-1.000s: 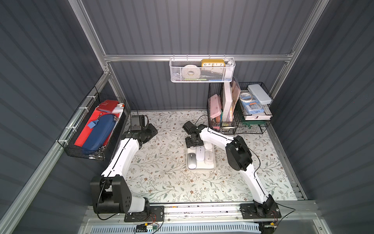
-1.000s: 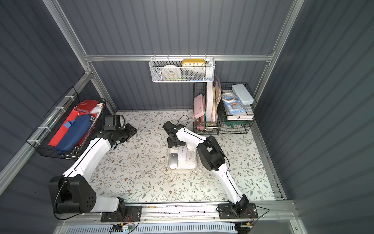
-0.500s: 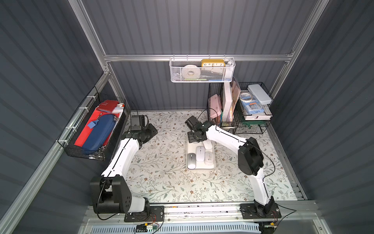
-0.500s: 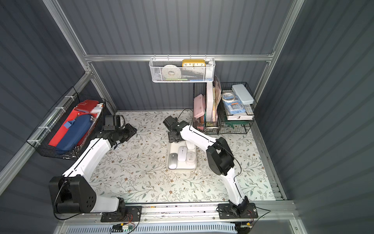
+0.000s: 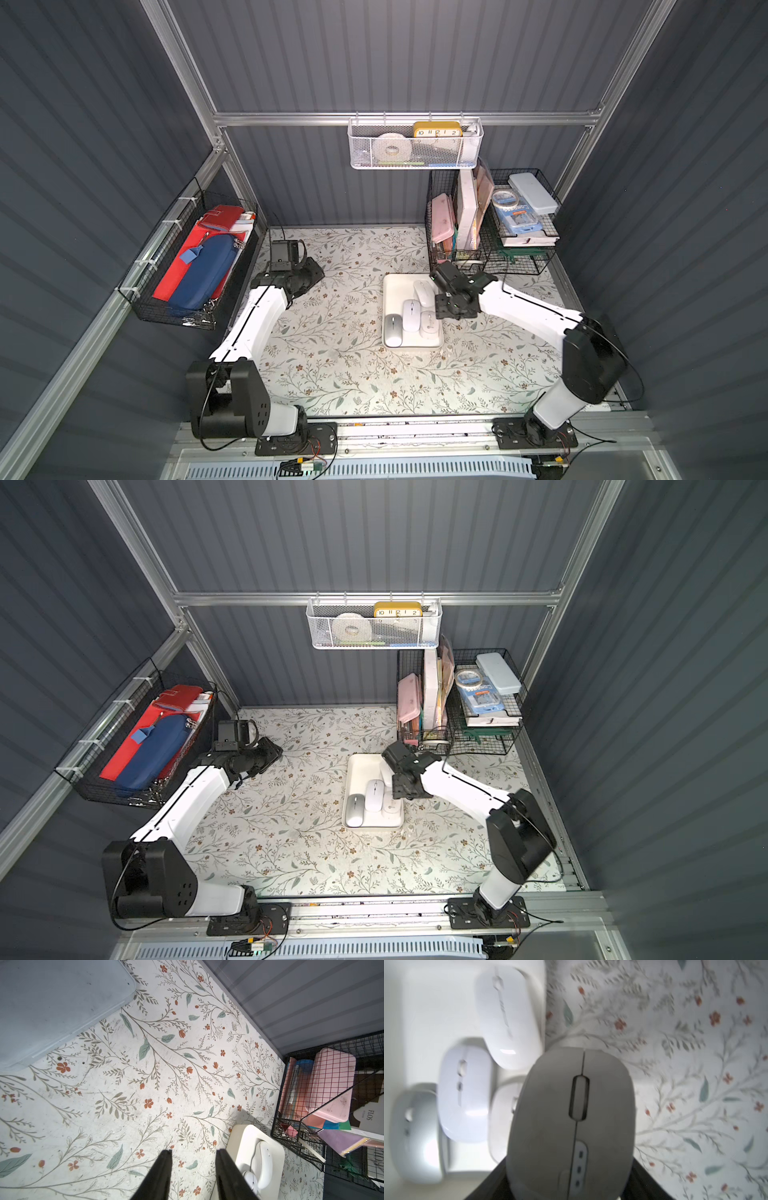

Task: Take out the mouse from the storage box
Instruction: Pick up the mouse from the storage box, then place the mouse at the center of the board.

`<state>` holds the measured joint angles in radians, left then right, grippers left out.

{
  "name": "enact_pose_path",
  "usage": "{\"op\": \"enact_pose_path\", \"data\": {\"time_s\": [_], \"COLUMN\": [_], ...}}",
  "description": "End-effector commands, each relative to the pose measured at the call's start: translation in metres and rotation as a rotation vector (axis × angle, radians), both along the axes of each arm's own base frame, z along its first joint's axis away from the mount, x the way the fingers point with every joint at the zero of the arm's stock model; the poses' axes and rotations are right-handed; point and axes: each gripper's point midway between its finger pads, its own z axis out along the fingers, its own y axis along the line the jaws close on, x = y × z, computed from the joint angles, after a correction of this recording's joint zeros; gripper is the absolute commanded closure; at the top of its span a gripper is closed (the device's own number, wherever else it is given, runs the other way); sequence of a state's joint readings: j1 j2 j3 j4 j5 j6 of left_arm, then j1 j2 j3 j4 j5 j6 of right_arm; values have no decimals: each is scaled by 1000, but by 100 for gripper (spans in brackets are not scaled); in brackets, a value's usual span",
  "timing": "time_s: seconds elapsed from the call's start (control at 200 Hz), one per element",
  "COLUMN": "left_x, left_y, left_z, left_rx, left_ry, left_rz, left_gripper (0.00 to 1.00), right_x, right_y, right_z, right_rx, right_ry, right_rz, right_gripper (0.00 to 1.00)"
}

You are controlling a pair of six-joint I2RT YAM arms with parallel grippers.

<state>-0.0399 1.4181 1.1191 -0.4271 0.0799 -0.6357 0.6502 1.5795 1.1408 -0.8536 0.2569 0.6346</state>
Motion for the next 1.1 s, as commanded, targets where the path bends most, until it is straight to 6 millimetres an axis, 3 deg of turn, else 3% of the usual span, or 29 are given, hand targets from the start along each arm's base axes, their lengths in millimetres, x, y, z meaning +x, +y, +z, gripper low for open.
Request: {"op": "enact_pose_path", "data": {"time_s": [0.0,0.19,0.315,0.44,0.625,0.755,0.83,0.96,1.096], "left_x": [-1,-3,-5,-6,-6,-8,-10,-10,-10], "left_y": [-6,-11,-11,-10,-9,-11,-11,-13,-15], "left_z": [3,0,0,3,6,2,-2,-4,-4], "left_rx": [3,-5,-2,5,19,13,13,10,9], "left_ry": [-22,-18,-16,-21,-24,-16,-11,-7,-6], "left_rz": [-34,-50,-50,-48,-54,-62,-65,-72,-82], "left_gripper": [60,59,59,59,59,58,57,54,52], "right_x": [-25,-51,-60,-67,-86,-95,-89,-72,-53], "right_y": [-9,-45,-53,-51,-57,-64,-66,-68,-54], "right_z": [-4,-49,-71,-87,-93,-87,-77,-45,-3], "right_rx": [70,109,77,86,89,69,60,47,102], "right_ry": [9,148,233,275,315,309,277,174,63], "right_rz": [-78,-198,-221,-225,-234,-255,-249,-240,-178], "right_gripper": [49,49,47,47,40,26,18,17,17]}}
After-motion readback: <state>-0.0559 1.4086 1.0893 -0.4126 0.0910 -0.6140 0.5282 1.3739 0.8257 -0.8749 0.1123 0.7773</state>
